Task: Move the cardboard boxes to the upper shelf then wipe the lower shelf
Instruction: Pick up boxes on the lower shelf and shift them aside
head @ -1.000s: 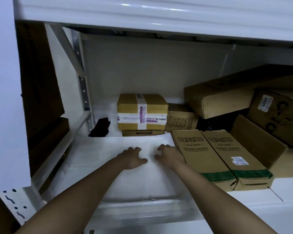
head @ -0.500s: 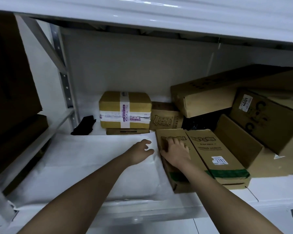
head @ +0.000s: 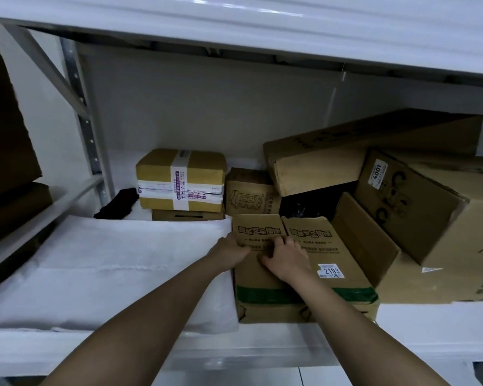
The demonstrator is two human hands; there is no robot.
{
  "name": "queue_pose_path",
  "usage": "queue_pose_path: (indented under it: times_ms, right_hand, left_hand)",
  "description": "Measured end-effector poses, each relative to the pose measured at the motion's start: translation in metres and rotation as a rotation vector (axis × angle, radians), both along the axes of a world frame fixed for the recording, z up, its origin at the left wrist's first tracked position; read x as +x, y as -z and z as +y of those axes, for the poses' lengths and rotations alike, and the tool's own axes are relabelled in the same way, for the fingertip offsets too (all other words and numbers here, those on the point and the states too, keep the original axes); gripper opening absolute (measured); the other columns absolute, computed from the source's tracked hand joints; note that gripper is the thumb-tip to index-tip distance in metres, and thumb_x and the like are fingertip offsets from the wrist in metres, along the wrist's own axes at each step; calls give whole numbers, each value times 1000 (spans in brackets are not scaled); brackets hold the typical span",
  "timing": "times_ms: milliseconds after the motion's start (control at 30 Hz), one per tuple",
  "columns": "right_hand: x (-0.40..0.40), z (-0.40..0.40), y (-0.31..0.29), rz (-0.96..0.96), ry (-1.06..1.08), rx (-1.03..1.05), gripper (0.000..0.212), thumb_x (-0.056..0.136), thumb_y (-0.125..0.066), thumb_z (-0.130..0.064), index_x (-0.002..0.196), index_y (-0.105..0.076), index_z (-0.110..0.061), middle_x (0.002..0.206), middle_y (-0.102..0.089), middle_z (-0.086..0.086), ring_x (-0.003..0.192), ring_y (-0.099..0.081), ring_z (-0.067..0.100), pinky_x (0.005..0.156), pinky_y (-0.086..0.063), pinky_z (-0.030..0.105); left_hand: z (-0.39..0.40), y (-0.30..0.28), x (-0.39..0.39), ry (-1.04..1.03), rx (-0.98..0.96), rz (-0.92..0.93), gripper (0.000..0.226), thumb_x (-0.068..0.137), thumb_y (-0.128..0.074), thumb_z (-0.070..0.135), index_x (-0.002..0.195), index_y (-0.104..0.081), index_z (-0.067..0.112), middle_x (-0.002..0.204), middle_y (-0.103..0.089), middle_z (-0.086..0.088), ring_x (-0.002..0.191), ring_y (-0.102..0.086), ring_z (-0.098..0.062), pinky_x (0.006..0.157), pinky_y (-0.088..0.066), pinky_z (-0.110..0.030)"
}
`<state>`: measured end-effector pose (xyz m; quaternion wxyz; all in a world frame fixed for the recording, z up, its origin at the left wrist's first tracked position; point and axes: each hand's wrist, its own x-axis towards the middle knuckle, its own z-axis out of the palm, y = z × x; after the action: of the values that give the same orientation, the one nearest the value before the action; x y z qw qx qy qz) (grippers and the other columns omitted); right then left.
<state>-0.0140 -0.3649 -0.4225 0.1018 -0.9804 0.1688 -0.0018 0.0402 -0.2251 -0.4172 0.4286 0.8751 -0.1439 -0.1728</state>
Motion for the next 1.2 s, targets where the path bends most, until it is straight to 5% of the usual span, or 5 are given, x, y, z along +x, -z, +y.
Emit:
queue_pose_path:
  times_ms: [233,433,567,1100,1200]
  right_hand:
    - [-1,-12,-22,-6,84,238,61,90,-49,-49,140,-39,-16,140,-44,12,129,-41,30,104,-39,38]
    - [3,-14,-41,88,221,233,55,90,-49,-52,129,-52,-13,125,-59,8,112,-57,27,81,-46,30]
    - [5,-14,-46,139,257,249,48,92,-45,-46,127,-54,-14,125,-59,7,114,-55,26,92,-47,33]
    - [-4,-34,-55,41,425,1046,31,95,-52,-32,114,-56,-7,92,-59,11,88,-57,27,86,-46,37]
    - [-9,-31,-63,16,379,1043,21,96,-50,-31,102,-54,-10,88,-57,9,81,-55,23,72,-47,33]
  left_hand:
    - [3,-6,-7,-87,-102,256,60,91,-53,41,139,-26,19,135,-47,-8,114,-51,-25,76,-47,-31]
    - [7,-11,-4,-96,-123,380,35,91,-51,40,119,-54,19,112,-61,-3,97,-57,-16,63,-47,-23]
    - [4,-17,-7,-110,-173,459,30,88,-55,41,109,-57,21,98,-63,0,93,-58,-15,67,-49,-25]
    - [5,-41,-12,-117,-324,439,19,90,-52,42,94,-51,24,92,-55,4,89,-51,-13,83,-36,-27]
    - [4,-46,-13,-108,-382,434,11,91,-53,37,86,-52,28,84,-56,8,78,-51,-7,64,-40,-21]
